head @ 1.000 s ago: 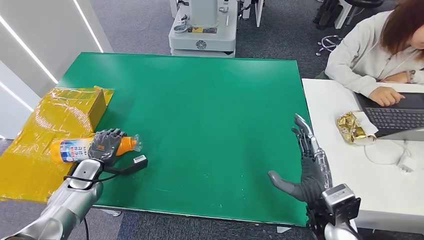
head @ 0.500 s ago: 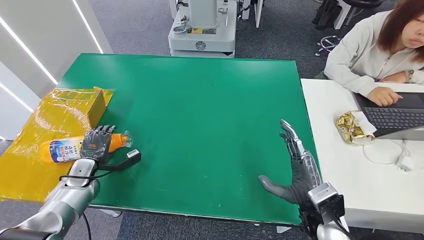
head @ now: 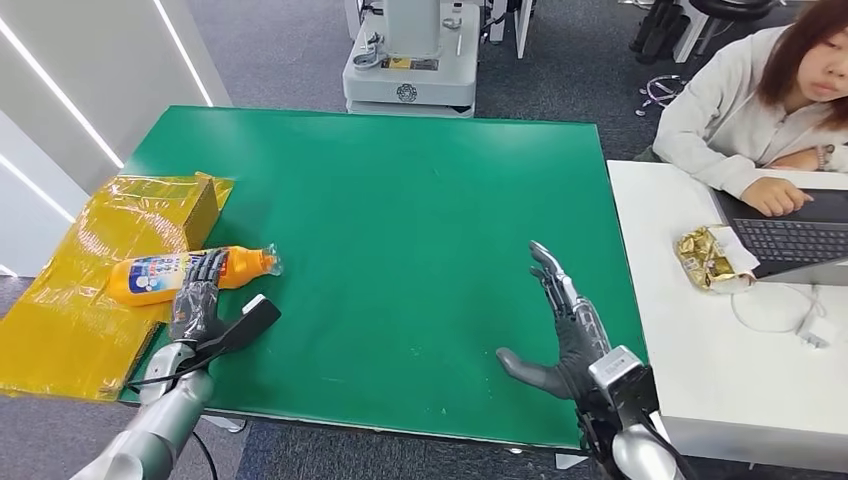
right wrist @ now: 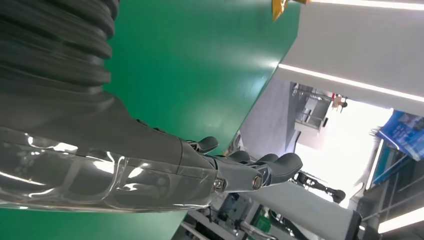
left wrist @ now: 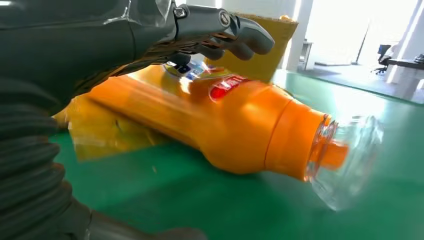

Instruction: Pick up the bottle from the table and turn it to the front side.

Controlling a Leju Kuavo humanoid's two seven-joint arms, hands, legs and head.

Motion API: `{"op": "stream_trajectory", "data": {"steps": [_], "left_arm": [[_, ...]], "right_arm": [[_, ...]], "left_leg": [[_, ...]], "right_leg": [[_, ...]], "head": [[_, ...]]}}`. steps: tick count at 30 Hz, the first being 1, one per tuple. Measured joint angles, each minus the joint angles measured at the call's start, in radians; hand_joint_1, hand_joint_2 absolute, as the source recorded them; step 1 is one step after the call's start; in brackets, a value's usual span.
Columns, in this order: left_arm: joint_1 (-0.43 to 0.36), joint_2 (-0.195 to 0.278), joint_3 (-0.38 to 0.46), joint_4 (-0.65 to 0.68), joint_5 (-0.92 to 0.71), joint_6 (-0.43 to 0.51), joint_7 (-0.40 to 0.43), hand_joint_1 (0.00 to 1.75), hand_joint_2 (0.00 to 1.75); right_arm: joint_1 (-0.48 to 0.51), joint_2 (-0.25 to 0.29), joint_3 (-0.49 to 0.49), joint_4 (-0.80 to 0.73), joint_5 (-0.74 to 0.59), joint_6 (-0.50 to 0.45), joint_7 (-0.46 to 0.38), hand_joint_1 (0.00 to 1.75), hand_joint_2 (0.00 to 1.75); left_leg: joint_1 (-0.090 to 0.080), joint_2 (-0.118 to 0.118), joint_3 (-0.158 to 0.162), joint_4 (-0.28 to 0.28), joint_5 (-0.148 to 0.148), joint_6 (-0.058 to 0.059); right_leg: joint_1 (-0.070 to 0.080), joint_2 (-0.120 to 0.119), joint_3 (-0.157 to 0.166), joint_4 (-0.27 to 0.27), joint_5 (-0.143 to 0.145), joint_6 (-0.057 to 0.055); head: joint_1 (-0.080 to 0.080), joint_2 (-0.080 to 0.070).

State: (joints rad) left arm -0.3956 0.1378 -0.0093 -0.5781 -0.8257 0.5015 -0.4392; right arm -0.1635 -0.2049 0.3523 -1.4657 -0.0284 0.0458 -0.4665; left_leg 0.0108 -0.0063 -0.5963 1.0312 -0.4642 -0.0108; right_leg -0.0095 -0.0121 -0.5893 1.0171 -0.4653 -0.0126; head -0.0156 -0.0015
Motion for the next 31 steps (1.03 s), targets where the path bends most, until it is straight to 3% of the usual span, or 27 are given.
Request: {"op": "stream_trajectory", "data": {"steps": [6, 12, 16, 20, 25, 31], "left_arm": [[0.07, -0.037, 0.011, -0.097, 0.132, -0.074, -0.036, 0.0, 1.75], [0.196, -0.09, -0.012, -0.32, 0.386, -0.134, -0.065, 0.0, 1.75], [0.228, -0.104, -0.028, -0.4, 0.421, -0.136, -0.069, 0.0, 1.75], [0.254, -0.134, -0.053, -0.49, 0.578, -0.16, -0.142, 0.0, 1.75], [0.295, -0.179, -0.178, -0.673, 0.714, -0.167, -0.17, 0.0, 1.75], [0.329, -0.186, -0.336, -0.844, 0.793, -0.209, -0.146, 0.0, 1.75]], "right_arm": [[-0.019, 0.009, 0.023, 0.038, -0.017, 0.006, -0.002, 0.0, 1.75], [-0.041, 0.025, 0.049, 0.098, -0.054, 0.012, -0.009, 0.0, 1.75], [-0.046, 0.029, 0.06, 0.118, -0.059, 0.008, -0.01, 0.0, 1.75], [-0.036, 0.044, 0.064, 0.124, -0.08, -0.011, -0.01, 0.0, 1.75], [0.044, 0.102, 0.06, 0.079, -0.114, -0.054, -0.001, 0.0, 1.75], [0.169, 0.165, 0.059, 0.02, -0.095, -0.121, 0.001, 0.0, 1.75]], "left_leg": [[0.001, 0.001, 0.002, 0.0, 0.0, 0.0], [0.001, 0.003, 0.002, 0.0, 0.0, 0.0], [0.001, 0.002, 0.001, 0.0, 0.0, 0.0], [0.001, 0.002, -0.001, 0.001, -0.001, 0.0], [0.001, 0.002, -0.002, 0.001, -0.002, 0.001], [0.001, 0.002, -0.002, 0.0, -0.004, 0.0]], "right_leg": [[0.0, 0.001, 0.002, 0.0, 0.001, -0.001], [0.0, 0.003, 0.0, 0.0, 0.001, -0.001], [0.0, 0.004, -0.001, 0.0, 0.001, 0.0], [0.0, 0.003, -0.003, 0.0, 0.0, 0.0], [0.0, 0.003, -0.004, -0.001, 0.0, 0.0], [0.0, 0.003, -0.004, -0.001, -0.002, -0.001]], "head": [[0.0, 0.0], [0.0, 0.0], [0.0, 0.0], [0.0, 0.0], [0.0, 0.0], [0.0, 0.0]]}}
